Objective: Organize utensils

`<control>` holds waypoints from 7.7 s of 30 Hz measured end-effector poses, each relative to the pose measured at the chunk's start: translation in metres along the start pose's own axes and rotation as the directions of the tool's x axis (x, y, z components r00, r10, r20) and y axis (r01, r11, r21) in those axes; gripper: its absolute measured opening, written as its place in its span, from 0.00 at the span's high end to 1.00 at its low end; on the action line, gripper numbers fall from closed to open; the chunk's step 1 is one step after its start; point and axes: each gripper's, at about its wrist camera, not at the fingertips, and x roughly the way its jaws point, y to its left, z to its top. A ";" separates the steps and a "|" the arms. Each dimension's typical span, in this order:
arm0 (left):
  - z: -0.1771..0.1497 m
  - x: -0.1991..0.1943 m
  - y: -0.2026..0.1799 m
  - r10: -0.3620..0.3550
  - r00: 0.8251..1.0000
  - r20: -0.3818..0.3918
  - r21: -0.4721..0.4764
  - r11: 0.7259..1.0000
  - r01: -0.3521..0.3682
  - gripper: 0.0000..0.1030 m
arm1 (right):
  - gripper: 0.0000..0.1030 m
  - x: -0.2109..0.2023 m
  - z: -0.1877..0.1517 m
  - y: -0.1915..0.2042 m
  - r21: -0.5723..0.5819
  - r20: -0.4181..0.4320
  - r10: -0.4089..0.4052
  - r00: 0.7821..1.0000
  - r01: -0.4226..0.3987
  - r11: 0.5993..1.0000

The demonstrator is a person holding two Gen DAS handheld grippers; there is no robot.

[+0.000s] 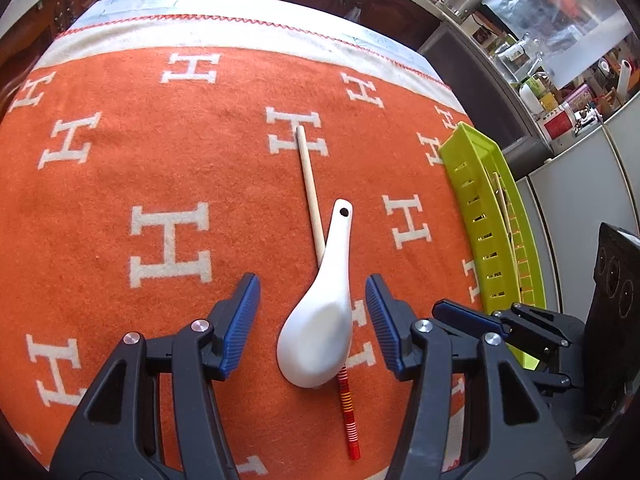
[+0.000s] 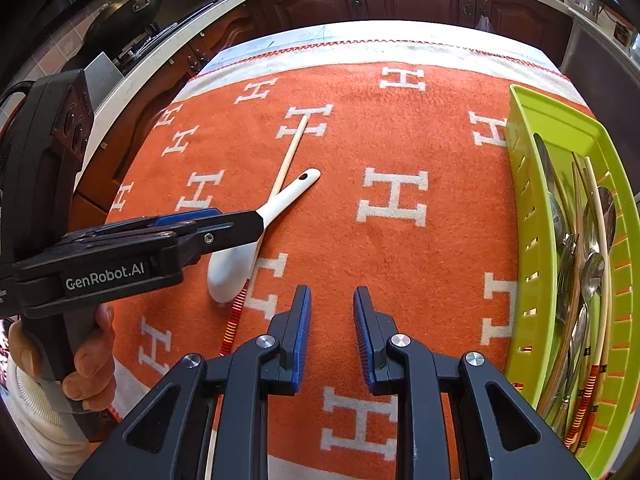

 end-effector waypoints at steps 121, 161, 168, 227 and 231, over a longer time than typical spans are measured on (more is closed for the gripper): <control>-0.065 -0.046 0.000 0.014 1.000 0.012 0.168 0.986 -0.016 0.95 | 0.84 0.041 0.029 0.056 -0.100 -0.005 0.037 0.999 -0.037 0.994; -0.031 -0.047 -0.259 0.043 0.988 0.145 0.304 0.949 -0.086 0.96 | 0.95 -0.143 -0.041 -0.179 0.243 0.206 -0.046 0.978 -0.005 0.970; -0.023 -0.008 -0.272 0.046 0.994 0.094 0.286 0.956 -0.071 0.96 | 0.95 -0.130 -0.037 -0.209 0.244 0.170 -0.081 0.982 0.038 0.969; -0.086 -0.178 -0.150 0.403 0.847 0.347 -0.029 0.907 -0.420 0.38 | 0.66 -0.204 -0.062 -0.045 0.074 0.265 0.002 0.964 -0.022 0.997; -0.091 -0.190 -0.144 0.429 0.833 0.349 -0.061 0.898 -0.436 0.37 | 0.64 -0.220 -0.063 -0.028 0.059 0.286 0.017 0.958 -0.036 0.998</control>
